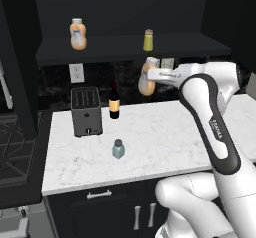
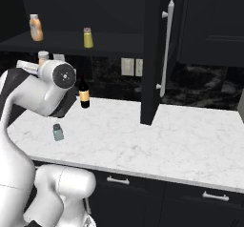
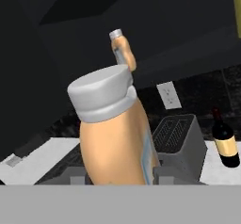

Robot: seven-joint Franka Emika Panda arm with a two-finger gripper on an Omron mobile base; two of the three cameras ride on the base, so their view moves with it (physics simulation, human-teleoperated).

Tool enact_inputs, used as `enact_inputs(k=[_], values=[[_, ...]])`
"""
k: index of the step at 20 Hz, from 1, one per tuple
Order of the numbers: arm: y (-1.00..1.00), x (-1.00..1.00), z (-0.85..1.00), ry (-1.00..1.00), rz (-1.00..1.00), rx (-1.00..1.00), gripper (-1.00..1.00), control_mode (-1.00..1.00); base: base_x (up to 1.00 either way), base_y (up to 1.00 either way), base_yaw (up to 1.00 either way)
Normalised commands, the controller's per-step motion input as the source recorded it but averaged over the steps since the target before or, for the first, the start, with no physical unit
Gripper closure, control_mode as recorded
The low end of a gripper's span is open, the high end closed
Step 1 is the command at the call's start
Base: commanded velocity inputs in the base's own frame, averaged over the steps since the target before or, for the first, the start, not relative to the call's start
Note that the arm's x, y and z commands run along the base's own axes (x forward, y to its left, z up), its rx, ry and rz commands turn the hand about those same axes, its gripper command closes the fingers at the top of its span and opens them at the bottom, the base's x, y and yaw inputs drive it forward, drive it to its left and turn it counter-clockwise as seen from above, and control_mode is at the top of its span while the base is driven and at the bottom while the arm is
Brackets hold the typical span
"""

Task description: Put the shaker and condiment bottle from the counter next to their counterparts in the cabinet.

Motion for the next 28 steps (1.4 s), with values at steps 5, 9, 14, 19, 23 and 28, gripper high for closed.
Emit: enact_inputs(k=[5, 9, 14, 19, 23, 28], values=[[0.44, 0.02, 0.78, -0.08, 0.00, -0.01, 1.00, -1.00, 0.00, 0.00, 0.00], [0.19, 0.60, 0.30, -0.02, -0.01, -0.05, 1.00, -1.00, 0.00, 0.00, 0.00], [-0.21, 0.10, 0.07, 0.00, 0.01, -0.03, 1.00, -1.00, 0.00, 0.00, 0.00], [0.00, -0.01, 0.62, -0.02, 0.08, -0.04, 1.00, -1.00, 0.00, 0.00, 0.00], [0.00, 0.06, 0.77, 0.00, 0.02, -0.02, 1.00, -1.00, 0.00, 0.00, 0.00], [-0.01, 0.27, -0.03, -0.01, 0.00, -0.03, 1.00, -1.00, 0.00, 0.00, 0.00]])
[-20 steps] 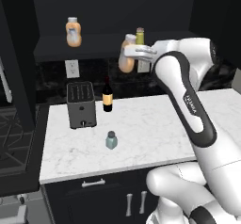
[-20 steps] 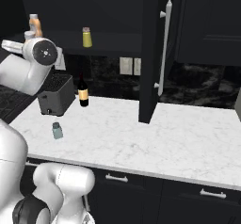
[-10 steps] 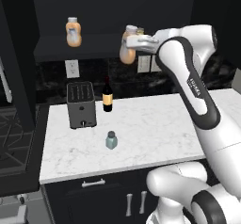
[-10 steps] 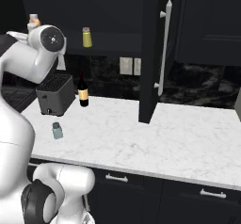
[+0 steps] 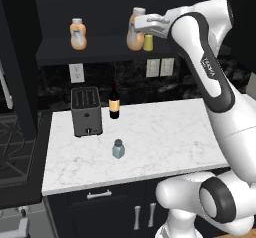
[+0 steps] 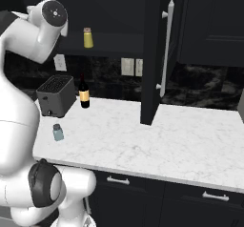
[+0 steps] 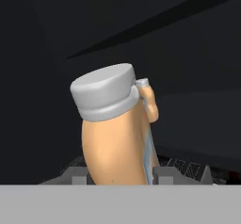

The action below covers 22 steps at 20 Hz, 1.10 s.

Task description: Put the shaker and condiment bottle from the counter next to their counterparts in the cabinet.

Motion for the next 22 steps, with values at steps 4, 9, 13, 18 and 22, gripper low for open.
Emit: enact_inputs(k=[4, 9, 13, 18, 22], values=[[0.00, 0.36, -0.29, 0.00, -0.02, -0.10, 1.00, -1.00, 0.00, 0.00, 0.00], [0.22, 0.28, -0.09, -0.05, 0.00, -0.04, 1.00, -1.00, 0.00, 0.00, 0.00], [0.45, 0.25, 0.00, -0.05, 0.00, 0.00, 1.00, -1.00, 0.00, 0.00, 0.00], [0.13, 0.43, -0.02, -0.01, 0.00, 0.00, 1.00, -1.00, 0.00, 0.00, 0.00], [0.00, 0.32, 0.00, 0.00, 0.00, 0.00, 1.00, -1.00, 0.00, 0.00, 0.00]])
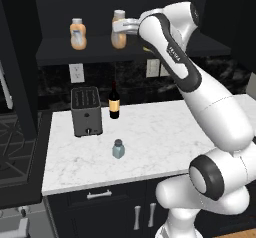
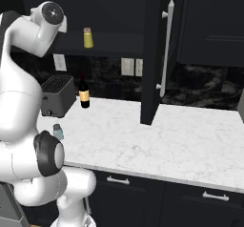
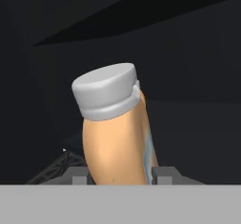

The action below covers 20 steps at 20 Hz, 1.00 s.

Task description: Put the shaker and condiment bottle from the counter next to their counterparts in the cabinet.

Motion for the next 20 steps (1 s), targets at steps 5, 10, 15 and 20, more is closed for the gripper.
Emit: enact_inputs(k=[5, 10, 15, 20], values=[[0.15, 0.13, 0.00, 0.01, -0.02, 0.00, 1.00, -1.00, 0.00, 0.00, 0.00], [0.29, 0.30, -0.04, 0.00, -0.01, 0.00, 1.00, -1.00, 0.00, 0.00, 0.00], [-0.11, 0.44, 0.00, 0.05, -0.01, 0.01, 1.00, -1.00, 0.00, 0.00, 0.00], [0.04, 0.19, 0.00, 0.01, 0.00, 0.00, 1.00, -1.00, 0.00, 0.00, 0.00]])
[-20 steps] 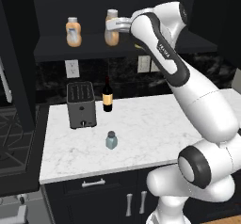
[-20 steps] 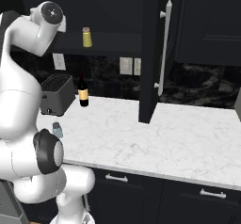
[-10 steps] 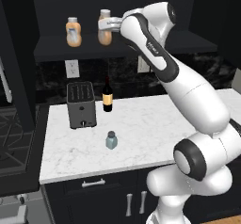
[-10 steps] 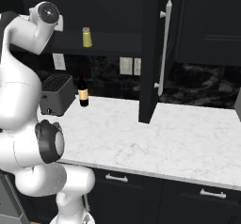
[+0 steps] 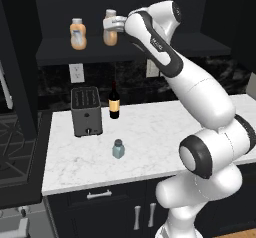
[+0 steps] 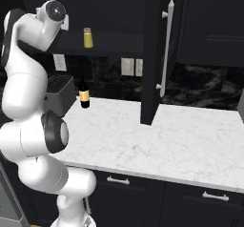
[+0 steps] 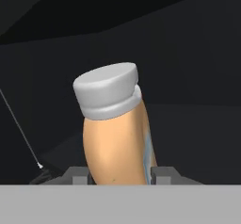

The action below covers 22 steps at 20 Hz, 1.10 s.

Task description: Put the shaker and condiment bottle from the counter next to their counterparts in the cabinet.

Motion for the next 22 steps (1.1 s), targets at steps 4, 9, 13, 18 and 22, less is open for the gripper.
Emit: enact_inputs(k=[4, 9, 13, 18, 22], values=[[0.29, 0.01, -0.06, 0.00, 0.00, 0.00, 1.00, -1.00, 0.00, 0.00, 0.00], [-0.04, 0.05, -0.17, 0.00, 0.00, -0.01, 1.00, -1.00, 0.00, 0.00, 0.00], [-0.03, 0.03, -0.07, 0.00, 0.00, 0.00, 1.00, -1.00, 0.00, 0.00, 0.00], [0.22, 0.00, -0.02, 0.00, 0.00, 0.00, 1.00, -1.00, 0.00, 0.00, 0.00], [0.14, 0.04, -0.04, 0.00, 0.00, 0.00, 1.00, -1.00, 0.00, 0.00, 0.00]])
